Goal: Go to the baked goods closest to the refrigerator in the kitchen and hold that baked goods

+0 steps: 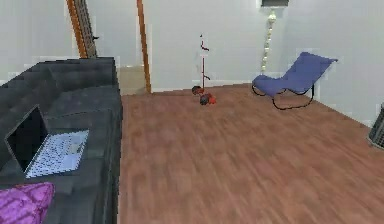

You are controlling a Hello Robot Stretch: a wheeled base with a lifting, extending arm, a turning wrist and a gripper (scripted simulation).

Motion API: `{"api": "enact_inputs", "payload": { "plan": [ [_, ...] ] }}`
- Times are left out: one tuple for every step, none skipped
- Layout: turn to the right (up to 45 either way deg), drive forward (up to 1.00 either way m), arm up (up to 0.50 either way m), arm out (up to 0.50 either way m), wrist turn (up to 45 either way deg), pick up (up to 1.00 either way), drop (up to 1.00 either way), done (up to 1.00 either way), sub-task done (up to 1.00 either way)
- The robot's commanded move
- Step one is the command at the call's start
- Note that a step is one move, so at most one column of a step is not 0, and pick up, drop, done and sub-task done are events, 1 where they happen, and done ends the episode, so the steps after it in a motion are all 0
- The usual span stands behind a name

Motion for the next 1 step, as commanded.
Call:
{"api": "enact_inputs", "payload": {
  "plan": [
    [-15.0, 0.0, 0.0, 0.0, 0.0, 0.0, 0.0, 0.0, 0.0]
  ]
}}
